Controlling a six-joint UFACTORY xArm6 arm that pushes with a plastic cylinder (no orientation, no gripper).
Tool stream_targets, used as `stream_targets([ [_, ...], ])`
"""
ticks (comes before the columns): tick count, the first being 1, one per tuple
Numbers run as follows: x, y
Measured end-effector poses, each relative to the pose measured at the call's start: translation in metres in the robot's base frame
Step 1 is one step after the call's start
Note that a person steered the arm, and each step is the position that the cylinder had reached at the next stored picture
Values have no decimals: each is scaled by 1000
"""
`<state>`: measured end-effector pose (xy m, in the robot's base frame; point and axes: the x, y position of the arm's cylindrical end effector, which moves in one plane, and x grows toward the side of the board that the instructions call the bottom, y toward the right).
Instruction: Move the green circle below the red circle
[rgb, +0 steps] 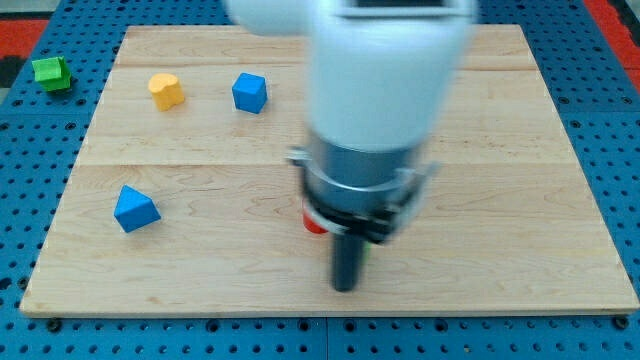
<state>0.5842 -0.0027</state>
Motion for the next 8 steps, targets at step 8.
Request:
stream_targets([
  [8, -22, -71],
])
